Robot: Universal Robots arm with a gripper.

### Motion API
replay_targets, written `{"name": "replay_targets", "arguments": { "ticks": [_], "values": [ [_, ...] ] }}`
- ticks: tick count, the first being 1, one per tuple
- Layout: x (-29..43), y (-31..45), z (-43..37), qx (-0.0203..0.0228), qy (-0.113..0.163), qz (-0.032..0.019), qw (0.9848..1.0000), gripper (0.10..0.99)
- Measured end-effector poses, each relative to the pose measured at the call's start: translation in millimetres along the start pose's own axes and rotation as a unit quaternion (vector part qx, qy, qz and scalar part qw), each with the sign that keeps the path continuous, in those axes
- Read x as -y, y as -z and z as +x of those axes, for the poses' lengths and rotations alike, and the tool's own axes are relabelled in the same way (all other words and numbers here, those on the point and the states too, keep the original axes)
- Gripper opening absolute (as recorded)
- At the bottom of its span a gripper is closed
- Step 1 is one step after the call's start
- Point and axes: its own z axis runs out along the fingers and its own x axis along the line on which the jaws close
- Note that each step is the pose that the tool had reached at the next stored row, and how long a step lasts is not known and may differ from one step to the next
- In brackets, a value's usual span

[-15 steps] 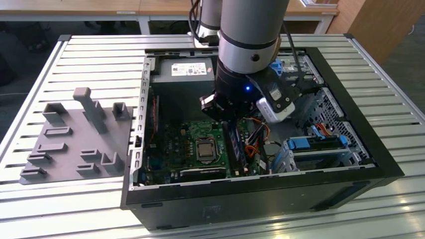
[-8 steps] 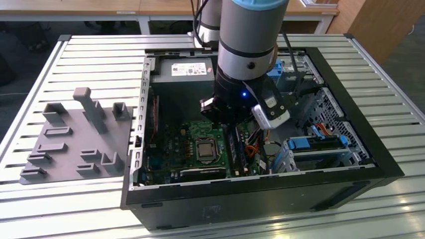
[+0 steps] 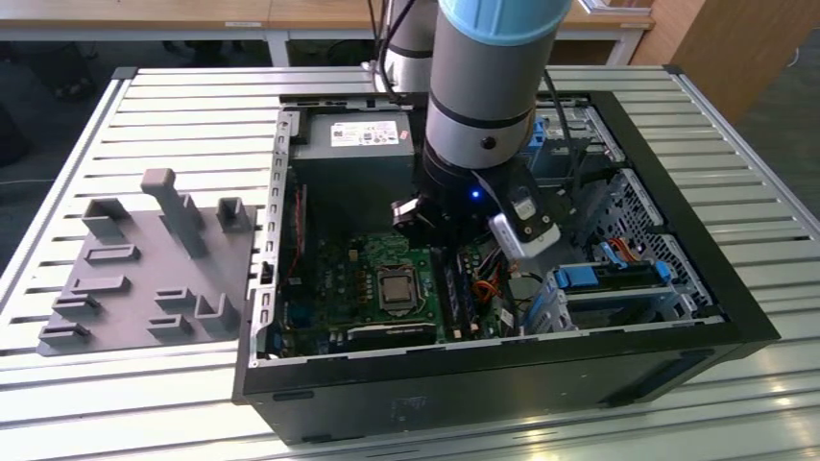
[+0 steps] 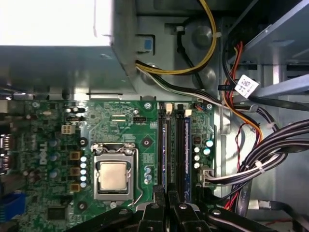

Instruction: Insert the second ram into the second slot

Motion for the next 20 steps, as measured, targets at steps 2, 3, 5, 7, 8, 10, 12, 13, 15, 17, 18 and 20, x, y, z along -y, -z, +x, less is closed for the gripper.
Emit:
{"name": "replay_targets", "arguments": {
  "ticks": [2, 3, 5, 7, 8, 10, 12, 13, 15, 17, 18, 20],
  "values": [
    [0.1, -3.4, -1.7, -0.0001, 0.0, 0.0001, 1.0, 0.137],
    [0.1, -4.5, -1.7, -0.0001, 0.0, 0.0, 1.0, 0.137],
    [0.2, -6.9, -1.7, -0.0004, 0.0, 0.0002, 1.0, 0.137],
    [0.2, -10.5, -1.8, -0.0008, 0.0, 0.0002, 1.0, 0.137],
    [0.2, -12.3, -1.8, -0.0008, -0.001, 0.0002, 1.0, 0.137],
    [0.0, -15.2, -1.8, -0.0008, -0.003, 0.0002, 1.0, 0.137],
    [0.1, -16.6, -1.8, -0.0008, -0.003, 0.0002, 1.0, 0.137],
    [0.1, -16.9, -1.7, -0.0008, -0.003, 0.0003, 1.0, 0.137],
    [0.1, -17.2, -1.7, -0.0008, -0.003, 0.0003, 1.0, 0.137],
    [0.1, -18.7, -1.7, -0.0008, -0.003, 0.0001, 1.0, 0.137],
    [0.2, -19.5, -1.9, -0.0008, -0.003, 0.0002, 1.0, 0.137],
    [0.2, -20.5, -2.2, -0.0008, -0.004, 0.0003, 1.0, 0.137]
  ]
}}
